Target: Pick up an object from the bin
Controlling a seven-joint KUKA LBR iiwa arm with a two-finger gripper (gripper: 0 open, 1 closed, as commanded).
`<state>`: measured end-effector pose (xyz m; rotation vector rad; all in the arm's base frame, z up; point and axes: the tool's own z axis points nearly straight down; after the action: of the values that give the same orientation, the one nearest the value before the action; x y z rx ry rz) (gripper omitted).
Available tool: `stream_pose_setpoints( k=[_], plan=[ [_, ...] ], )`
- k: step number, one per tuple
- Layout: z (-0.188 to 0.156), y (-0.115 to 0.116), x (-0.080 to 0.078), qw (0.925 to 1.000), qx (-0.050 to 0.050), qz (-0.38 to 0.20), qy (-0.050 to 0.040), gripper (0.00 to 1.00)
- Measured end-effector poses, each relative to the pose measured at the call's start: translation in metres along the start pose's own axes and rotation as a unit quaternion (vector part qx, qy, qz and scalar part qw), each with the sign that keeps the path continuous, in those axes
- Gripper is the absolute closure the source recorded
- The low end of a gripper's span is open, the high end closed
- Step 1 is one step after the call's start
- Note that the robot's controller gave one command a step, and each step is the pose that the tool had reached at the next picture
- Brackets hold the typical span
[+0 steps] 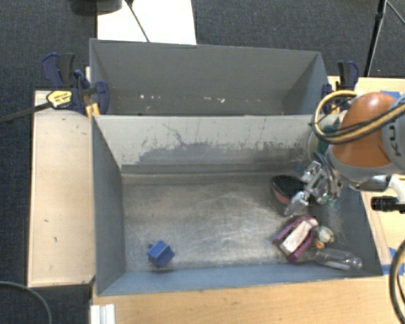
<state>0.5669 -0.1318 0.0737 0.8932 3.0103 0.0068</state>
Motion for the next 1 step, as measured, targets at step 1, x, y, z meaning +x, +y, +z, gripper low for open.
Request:
stream_pose_setpoints(
  k=[1],
  plan=[
    [0.0000, 0.0000, 0.0000, 1.0000, 0.000, 0.000, 0.0000, 1.00]
  ],
)
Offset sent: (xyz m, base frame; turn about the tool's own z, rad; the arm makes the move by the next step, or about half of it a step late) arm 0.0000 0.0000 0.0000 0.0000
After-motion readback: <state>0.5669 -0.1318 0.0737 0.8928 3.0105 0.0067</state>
